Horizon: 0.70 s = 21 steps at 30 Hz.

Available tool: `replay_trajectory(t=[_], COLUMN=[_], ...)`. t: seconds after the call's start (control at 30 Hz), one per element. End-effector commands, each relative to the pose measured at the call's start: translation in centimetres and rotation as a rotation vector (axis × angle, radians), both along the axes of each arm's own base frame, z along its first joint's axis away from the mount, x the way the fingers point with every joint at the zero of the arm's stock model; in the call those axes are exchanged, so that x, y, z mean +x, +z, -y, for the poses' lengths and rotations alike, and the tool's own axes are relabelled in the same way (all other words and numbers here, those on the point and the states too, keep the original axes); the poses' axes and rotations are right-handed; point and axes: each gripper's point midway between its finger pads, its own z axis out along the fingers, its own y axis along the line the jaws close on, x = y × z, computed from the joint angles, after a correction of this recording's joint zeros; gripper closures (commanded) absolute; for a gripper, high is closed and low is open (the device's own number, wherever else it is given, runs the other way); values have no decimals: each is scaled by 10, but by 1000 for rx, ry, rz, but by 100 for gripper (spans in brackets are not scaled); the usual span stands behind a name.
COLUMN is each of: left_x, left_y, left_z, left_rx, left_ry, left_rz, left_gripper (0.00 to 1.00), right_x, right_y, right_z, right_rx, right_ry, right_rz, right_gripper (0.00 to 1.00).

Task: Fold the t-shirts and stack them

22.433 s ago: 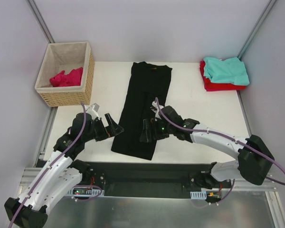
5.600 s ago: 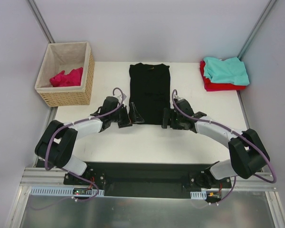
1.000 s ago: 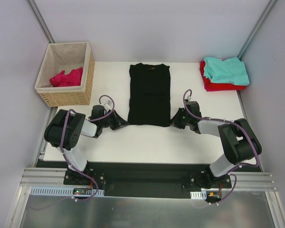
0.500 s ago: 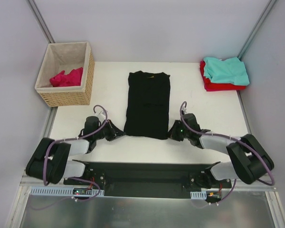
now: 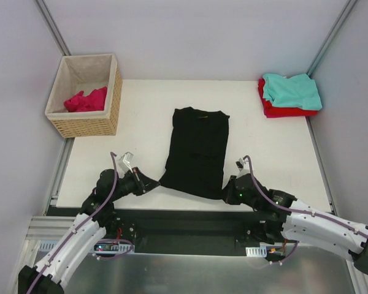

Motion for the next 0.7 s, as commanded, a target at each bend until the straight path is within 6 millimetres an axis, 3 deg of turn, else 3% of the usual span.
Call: replay_trajectory(t=[0.0,0.1,0.33,0.53,0.67], left_x=[-14,-10,15,38,52], left_y=[-20,-5,53,84,90], left_z=[-13,-16,-19,-17,-12], left_rx=[57,78,142,189,203], left_ry=[53,65,92,97,94], left_rz=[-88,-40,81,153,168], left_gripper=[100,100,100,100,100], right_x=[0,10,38,56,71], right_y=[4,18,88,109,117], right_z=[28,32,25,24,24], right_rx=[-136,-186,-218,-294,-285], right_ry=[-84,-93,-102,-112,-121], right_rz=[45,119,292,368,378], right_gripper=[99,99,99,99,99])
